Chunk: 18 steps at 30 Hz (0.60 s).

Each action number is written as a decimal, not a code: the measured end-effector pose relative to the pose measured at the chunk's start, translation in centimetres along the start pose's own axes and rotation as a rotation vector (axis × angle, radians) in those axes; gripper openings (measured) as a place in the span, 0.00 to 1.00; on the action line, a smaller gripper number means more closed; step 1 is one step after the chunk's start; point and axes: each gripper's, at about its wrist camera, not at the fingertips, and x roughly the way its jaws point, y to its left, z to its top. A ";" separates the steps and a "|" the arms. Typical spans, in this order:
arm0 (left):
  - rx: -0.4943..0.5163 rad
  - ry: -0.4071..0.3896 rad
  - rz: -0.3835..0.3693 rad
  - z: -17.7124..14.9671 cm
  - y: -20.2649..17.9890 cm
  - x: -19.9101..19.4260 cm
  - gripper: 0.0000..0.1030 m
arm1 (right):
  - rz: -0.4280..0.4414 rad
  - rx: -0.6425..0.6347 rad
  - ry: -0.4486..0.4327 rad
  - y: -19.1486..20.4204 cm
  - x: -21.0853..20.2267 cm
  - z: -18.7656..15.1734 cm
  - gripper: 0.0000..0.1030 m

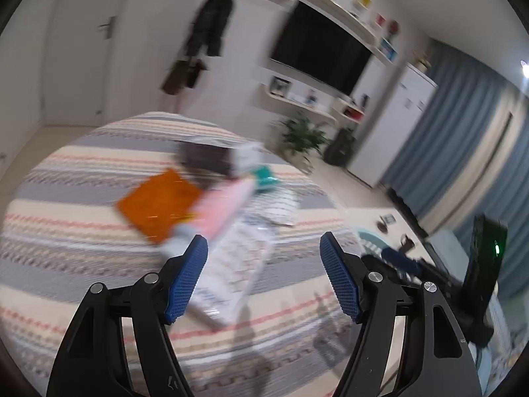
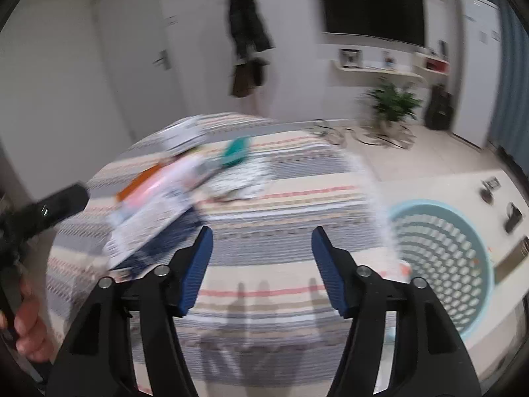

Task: Collect trash
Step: 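Grasp the pink spray bottle with the left tool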

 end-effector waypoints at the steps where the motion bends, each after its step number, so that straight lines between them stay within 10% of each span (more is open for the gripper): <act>1: -0.024 -0.013 0.016 0.1 1.2 -0.8 0.67 | 0.011 -0.012 0.003 1.0 0.2 -0.3 0.66; 10: -0.152 -0.037 0.147 -0.7 8.2 -4.1 0.70 | 0.204 -0.104 0.127 10.9 3.8 -3.0 0.71; 18: -0.134 -0.009 0.141 -0.9 8.5 -3.4 0.70 | 0.121 -0.113 0.177 12.8 6.3 -3.3 0.71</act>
